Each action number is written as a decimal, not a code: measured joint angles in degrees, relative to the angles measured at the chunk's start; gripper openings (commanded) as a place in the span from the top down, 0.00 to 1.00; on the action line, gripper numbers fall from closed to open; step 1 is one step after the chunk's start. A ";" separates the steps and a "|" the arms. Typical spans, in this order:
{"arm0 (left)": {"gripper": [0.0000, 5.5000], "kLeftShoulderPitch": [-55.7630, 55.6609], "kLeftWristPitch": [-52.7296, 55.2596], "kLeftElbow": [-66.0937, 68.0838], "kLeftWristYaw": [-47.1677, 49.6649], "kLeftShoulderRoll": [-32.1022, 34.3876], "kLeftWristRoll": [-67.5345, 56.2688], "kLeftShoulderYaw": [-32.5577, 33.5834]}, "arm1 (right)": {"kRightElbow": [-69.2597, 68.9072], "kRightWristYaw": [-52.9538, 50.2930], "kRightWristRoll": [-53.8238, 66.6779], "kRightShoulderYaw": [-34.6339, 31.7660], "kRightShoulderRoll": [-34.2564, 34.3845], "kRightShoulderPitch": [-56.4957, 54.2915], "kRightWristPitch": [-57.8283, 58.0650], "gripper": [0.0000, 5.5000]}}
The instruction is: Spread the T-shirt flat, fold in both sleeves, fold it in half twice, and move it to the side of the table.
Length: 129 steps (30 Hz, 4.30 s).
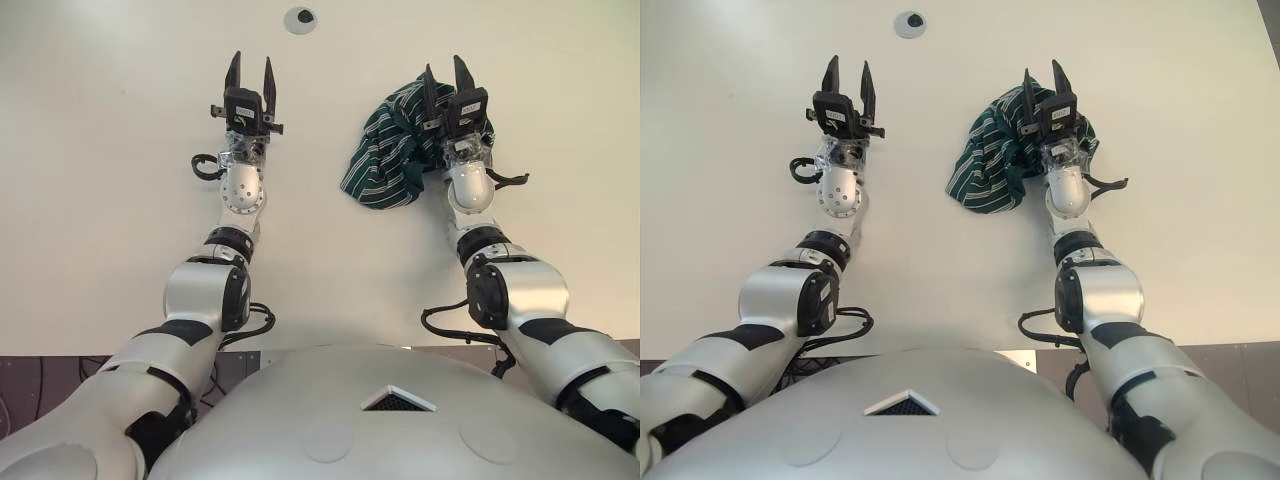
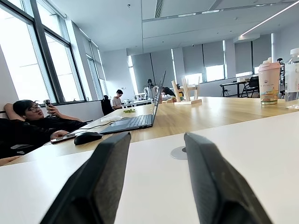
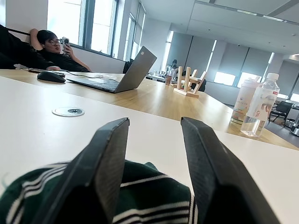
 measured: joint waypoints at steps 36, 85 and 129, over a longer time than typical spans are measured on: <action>0.62 9.04 -2.08 -16.07 -27.79 3.79 -5.88 -8.26 | -33.35 11.86 21.58 -2.27 -4.66 11.90 -14.32 0.63; 1.00 25.24 43.18 -65.05 -46.74 18.73 2.63 -28.23 | -42.10 12.95 22.83 -4.91 -6.60 11.98 -4.84 0.63; 0.67 43.45 52.92 -87.06 -59.73 23.83 -29.17 -7.07 | -58.13 48.70 24.52 7.16 -17.70 32.03 13.98 0.63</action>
